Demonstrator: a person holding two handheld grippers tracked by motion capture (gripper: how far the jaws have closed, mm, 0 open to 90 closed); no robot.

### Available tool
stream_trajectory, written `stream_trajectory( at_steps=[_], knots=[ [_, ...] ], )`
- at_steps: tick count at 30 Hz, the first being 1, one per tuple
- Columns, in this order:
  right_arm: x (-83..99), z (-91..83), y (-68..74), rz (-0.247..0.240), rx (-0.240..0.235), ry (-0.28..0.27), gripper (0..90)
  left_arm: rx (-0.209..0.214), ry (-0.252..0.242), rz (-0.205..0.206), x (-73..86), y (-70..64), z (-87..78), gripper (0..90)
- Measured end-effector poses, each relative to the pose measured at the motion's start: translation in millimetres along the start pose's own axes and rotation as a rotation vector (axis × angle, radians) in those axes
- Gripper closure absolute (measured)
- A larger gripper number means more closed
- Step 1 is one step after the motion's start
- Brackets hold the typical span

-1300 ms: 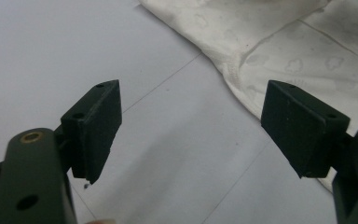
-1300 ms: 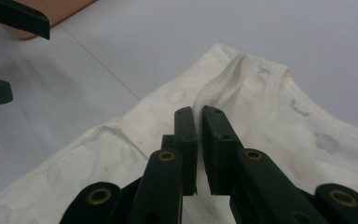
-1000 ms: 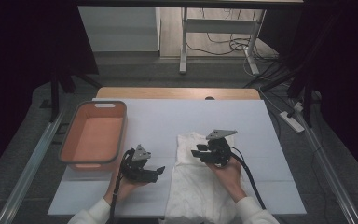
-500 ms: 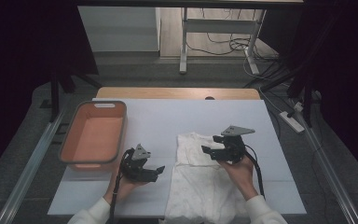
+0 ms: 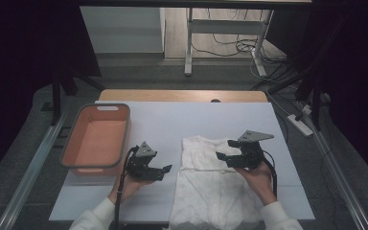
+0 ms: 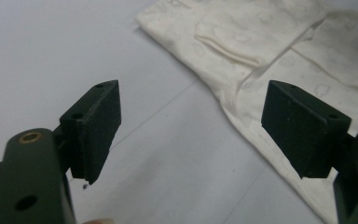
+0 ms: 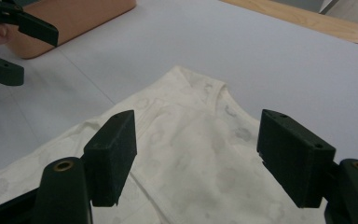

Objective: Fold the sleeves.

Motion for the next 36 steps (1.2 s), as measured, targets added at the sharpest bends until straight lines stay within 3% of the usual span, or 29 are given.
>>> stream_trajectory(
  at_steps=[14,22,27,30,36],
  knots=[
    [-1.0,-7.7,-11.3,0.001,0.027,-0.011,27.5,0.029,-0.009,-0.015,-29.6,-0.1,-2.0,19.2],
    [-0.5,-1.7,-18.8,0.006,0.031,-0.001,27.0,0.044,0.023,-0.005,-41.5,-0.4,14.4,18.4],
    [-3.3,4.6,-24.8,0.012,0.041,0.01,26.9,0.06,0.042,0.027,-51.5,-0.9,30.8,17.7],
    [-5.4,6.1,-27.5,0.021,0.044,0.005,26.9,0.06,0.04,0.024,-56.0,2.1,37.4,17.7],
    [-4.3,7.6,-37.8,0.037,0.061,0.019,26.5,0.05,0.038,-0.027,-56.9,11.6,47.8,17.8]
  ],
)
Point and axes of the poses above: each handheld gripper's, and its own axes: z roughly forward along the jaws, x roughly out of its underside, y roughly to its left, the point moved 4 cm from there along z, roughly forward along the jaws, and after that the axes turned 12 degrees about -y, right-handed, at the moved point
